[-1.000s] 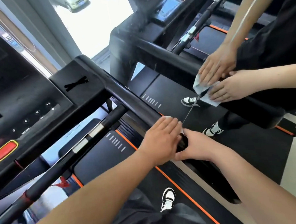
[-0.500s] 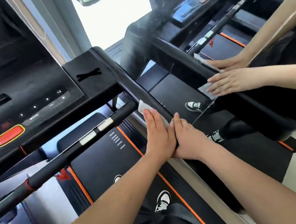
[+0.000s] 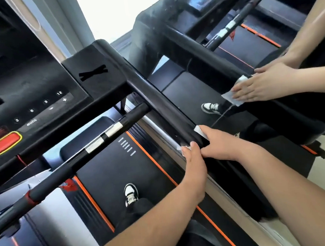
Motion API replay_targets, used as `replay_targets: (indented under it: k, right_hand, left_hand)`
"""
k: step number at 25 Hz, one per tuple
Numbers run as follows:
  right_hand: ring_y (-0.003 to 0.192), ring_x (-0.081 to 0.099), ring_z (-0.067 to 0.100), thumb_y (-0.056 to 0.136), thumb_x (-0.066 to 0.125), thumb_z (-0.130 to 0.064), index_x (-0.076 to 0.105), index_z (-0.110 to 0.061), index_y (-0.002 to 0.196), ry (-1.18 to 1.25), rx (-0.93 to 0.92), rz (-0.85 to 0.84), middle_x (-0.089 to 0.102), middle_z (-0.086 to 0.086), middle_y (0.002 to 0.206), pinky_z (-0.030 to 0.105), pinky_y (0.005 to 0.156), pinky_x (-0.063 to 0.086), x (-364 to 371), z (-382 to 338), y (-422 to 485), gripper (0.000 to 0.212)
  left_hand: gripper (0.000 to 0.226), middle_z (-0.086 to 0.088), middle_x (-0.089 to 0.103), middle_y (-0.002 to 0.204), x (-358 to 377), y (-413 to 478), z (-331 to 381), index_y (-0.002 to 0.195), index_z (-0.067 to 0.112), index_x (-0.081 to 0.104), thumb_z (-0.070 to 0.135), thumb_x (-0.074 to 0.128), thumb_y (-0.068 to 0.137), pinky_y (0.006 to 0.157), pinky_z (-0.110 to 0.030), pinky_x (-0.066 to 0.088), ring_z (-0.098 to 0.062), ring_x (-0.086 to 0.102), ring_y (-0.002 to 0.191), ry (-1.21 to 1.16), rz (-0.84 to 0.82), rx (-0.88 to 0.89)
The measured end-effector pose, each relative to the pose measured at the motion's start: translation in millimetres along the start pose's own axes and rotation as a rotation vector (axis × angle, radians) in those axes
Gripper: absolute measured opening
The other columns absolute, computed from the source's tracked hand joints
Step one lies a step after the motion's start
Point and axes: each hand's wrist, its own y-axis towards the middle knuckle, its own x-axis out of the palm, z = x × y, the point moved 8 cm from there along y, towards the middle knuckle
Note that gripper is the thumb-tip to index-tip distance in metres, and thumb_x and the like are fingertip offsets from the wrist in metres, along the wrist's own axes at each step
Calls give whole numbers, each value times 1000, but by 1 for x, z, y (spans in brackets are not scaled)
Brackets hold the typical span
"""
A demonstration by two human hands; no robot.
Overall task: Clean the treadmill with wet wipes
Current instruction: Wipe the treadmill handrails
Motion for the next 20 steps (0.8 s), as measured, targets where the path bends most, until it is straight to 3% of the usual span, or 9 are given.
replay_targets:
  k: [2, 4, 6, 9, 11, 14, 17, 18, 20]
  right_hand:
    - [96, 60, 10, 76, 60, -33, 56, -40, 106, 132, 75, -16, 64, -10, 102, 32, 80, 47, 8, 34, -15, 31]
    - [90, 56, 14, 80, 55, -29, 52, -35, 81, 166, 107, 8, 60, -9, 88, 34, 74, 40, 12, 58, -32, 6]
    - [92, 54, 13, 82, 52, -32, 49, -37, 78, 185, 117, 23, 56, -11, 88, 35, 75, 39, 15, 69, -44, 7]
    - [99, 54, 14, 78, 49, -41, 48, -47, 83, 203, 128, 1, 53, -16, 94, 36, 77, 40, 21, 73, -56, 8]
    - [96, 55, 19, 85, 46, -40, 48, -36, 85, 151, 95, 45, 57, -9, 93, 39, 76, 40, 14, 66, -52, 4]
    - [105, 56, 19, 103, 39, -38, 59, -18, 102, 220, -42, 92, 63, -4, 108, 42, 95, 40, 7, 31, -37, 28]
    - [142, 40, 11, 97, 29, -71, 54, -32, 146, 257, -45, 56, 49, -14, 148, 38, 120, 25, 12, 23, -30, 67]
    - [146, 37, 12, 97, 24, -74, 52, -36, 147, 265, -35, 61, 47, -14, 152, 38, 122, 23, 12, 23, -27, 69]
    - [147, 38, 14, 103, 18, -65, 53, -37, 145, 231, -49, 99, 50, -11, 153, 35, 121, 25, 10, 26, -24, 61]
  left_hand:
    - [86, 23, 7, 164, 19, -17, 4, 156, 51, -4, 82, 30, 84, 124, -47, 16, -13, 16, 152, 26, 45, 35]
    - [93, 8, 21, 164, 9, -13, 36, 158, 39, 3, 75, 34, 78, 124, -44, 19, -16, 28, 147, 95, 199, 192]
    - [86, 4, 32, 154, -18, 4, 86, 159, 20, 2, 60, 40, 93, 122, -38, 22, -16, 36, 136, 132, 347, 333]
    - [76, 4, 16, 167, -41, 29, 108, 161, 28, -4, 55, 35, 102, 125, -44, 15, -21, 23, 150, 123, 358, 220]
    - [71, 8, 17, 167, -22, 13, 89, 161, 33, -1, 56, 34, 103, 124, -42, 17, -18, 24, 150, 88, 288, 207]
    - [55, 7, 44, 152, 20, -26, 5, 148, 41, 27, 61, 37, 98, 114, -44, 35, -19, 48, 132, 23, 185, 108]
    - [14, 18, 45, 126, 38, -49, -6, 112, 60, 35, 53, 32, 100, 111, -39, 33, -8, 45, 115, -9, 116, 90]
    - [18, 16, 43, 128, 31, -41, 11, 115, 60, 33, 46, 31, 104, 111, -38, 31, -9, 43, 117, 4, 168, 149]
    - [49, 10, 27, 157, 9, -23, 58, 154, 37, 19, 40, 30, 107, 121, -39, 21, -12, 30, 141, 82, 286, 286]
